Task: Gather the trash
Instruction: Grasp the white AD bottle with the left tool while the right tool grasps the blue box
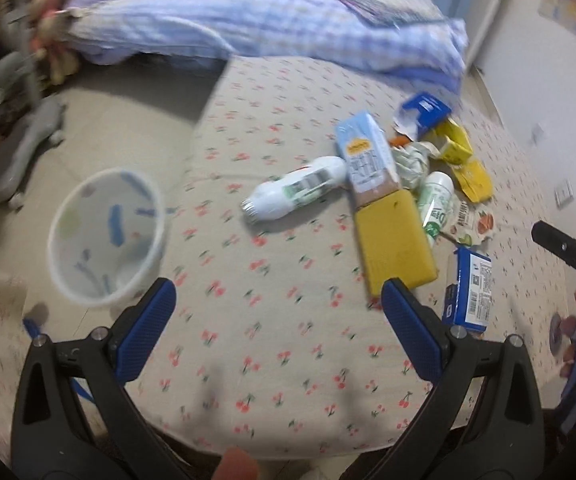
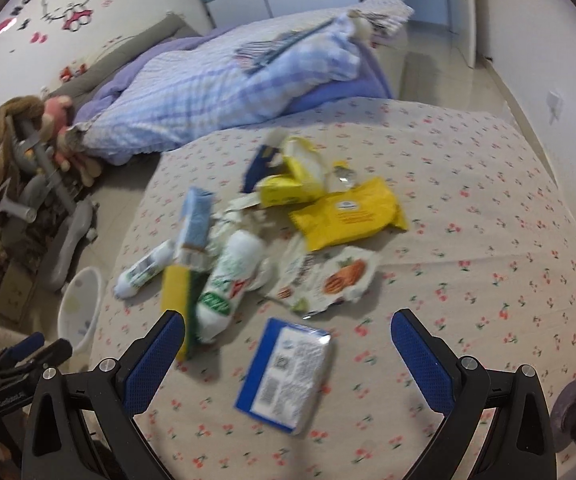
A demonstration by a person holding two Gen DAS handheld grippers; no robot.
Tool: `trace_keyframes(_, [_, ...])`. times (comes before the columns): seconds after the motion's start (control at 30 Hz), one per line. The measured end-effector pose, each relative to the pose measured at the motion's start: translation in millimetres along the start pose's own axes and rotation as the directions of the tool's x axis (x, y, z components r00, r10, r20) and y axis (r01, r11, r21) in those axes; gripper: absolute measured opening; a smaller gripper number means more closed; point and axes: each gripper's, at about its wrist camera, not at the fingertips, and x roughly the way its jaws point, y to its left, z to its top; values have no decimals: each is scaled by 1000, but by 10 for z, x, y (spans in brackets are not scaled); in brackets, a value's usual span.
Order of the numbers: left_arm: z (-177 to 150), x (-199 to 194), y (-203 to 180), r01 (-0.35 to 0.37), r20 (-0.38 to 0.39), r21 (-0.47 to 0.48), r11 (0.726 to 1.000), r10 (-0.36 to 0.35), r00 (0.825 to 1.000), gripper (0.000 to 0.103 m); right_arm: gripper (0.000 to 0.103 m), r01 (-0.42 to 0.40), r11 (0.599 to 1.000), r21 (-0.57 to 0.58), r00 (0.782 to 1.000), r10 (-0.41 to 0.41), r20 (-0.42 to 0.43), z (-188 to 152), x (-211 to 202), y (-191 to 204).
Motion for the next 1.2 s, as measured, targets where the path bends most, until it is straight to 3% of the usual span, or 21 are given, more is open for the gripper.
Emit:
trace_keyframes(0.17, [323,324,-1,17,1,71,997,-18,1000,102,103,25,998,52,996,-21,-92,142,204,-255])
trace_keyframes(0.33, [553,829,84,115,-62,110,987,-109,992,87,103,29,998,57,984,-18,-179,60,447,-318])
trace_keyframes(0.5, [594,1087,75,121,-86,178,977,-107,991,81,103,14,999,41,964,-2,-266,-116,691,-199])
trace_keyframes(0.63, [594,1181,112,151,-124,164,975,-131,984,80,103,-22,999,41,944,34,-328,-243,865,-62])
trace_keyframes(0.73, [561,1229,91,165,-144,177,970,-141,980,69,103,-23,999,39,934,36,-356,-300,940,10])
trace_keyframes(0.87, [496,1193,50,168,-144,186,968,-142,979,62,99,19,1000,-1,938,-18,-346,-333,985,92])
trace_keyframes(0.97, [446,1152,48,184,-147,162,970,-160,976,56,74,50,998,-42,947,-61,-315,-321,929,121])
trace_keyframes(1.2, [391,1087,49,198,-140,83,977,-185,973,49,71,40,999,-17,964,-43,-263,-212,723,63])
